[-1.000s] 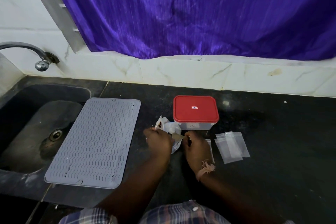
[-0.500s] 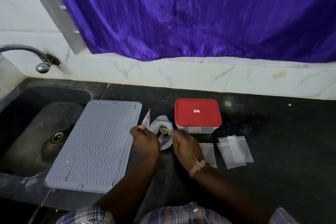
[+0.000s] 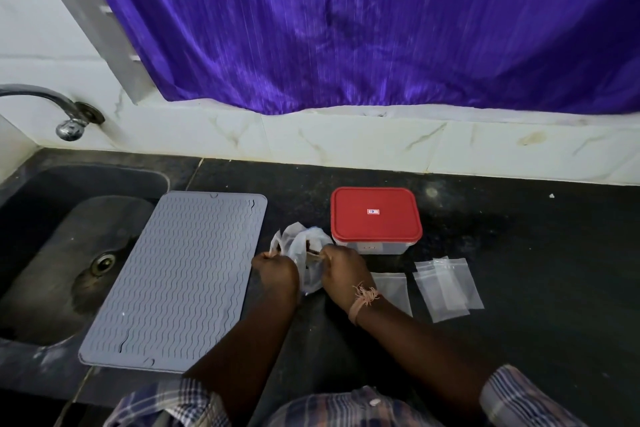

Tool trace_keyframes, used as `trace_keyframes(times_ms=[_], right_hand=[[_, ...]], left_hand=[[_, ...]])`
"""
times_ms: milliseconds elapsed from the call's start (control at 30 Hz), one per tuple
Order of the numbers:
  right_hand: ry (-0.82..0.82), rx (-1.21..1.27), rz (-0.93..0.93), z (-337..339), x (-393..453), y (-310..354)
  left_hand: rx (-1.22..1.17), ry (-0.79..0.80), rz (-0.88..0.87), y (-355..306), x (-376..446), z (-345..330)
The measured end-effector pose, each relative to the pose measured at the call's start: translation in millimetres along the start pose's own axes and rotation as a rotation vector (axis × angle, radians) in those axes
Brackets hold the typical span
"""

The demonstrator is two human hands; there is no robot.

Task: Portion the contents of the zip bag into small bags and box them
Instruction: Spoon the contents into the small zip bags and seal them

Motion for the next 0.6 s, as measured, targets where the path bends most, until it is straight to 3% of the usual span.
trace_keyframes(times_ms=[33,133,167,267,300,367,400,600], right_hand=[[0.006,0.014,-0.032,-1.2,0.0,-1.6],[0.071,0.133,-0.208,-6.0,-0.7,-9.0],[0.083,0.245,-0.301,-7.1,-0.7,-14.6],[0.139,0.647,-0.612,-11.3,-7.4,-29.0],[0.143,0.735,-0.673,-12.8,-10.4,-31.8],[0.109,0.835,-0.746,-14.2,-16.7,-36.2],[0.073,0.856,-0.764,-14.6,-19.1,-37.6],[-0.051,0.849,-0.786,-9.2,-28.2,-50.6]], left_hand=[[0.185,0.019,-0.011,-2.3,-3.1,2.6],[0.347,0.051,-0.085,-3.2,4.9,-0.1],[0.357,0.056,-0.047,-2.5,6.7,-0.7],[0.273,0.087,-0.155,-3.8,-7.2,3.4],[0.204,0.081,-0.097,-2.2,-12.4,5.3],[-0.166,0.062,0.064,0.1,-4.6,0.1],[-0.228,0.034,0.083,2.5,-1.5,2.4],[0.079,-0.036,-0.149,0.8,-0.9,11.5]])
Point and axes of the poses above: each hand's wrist, its own x-axis towards the middle knuckle, its own z-axis out of the back of the hand, y = z × x, the point moved 5 cm from there along x, towards the middle knuckle, and after that the axes turned 8 degrees about -x, right-handed, at the moved point
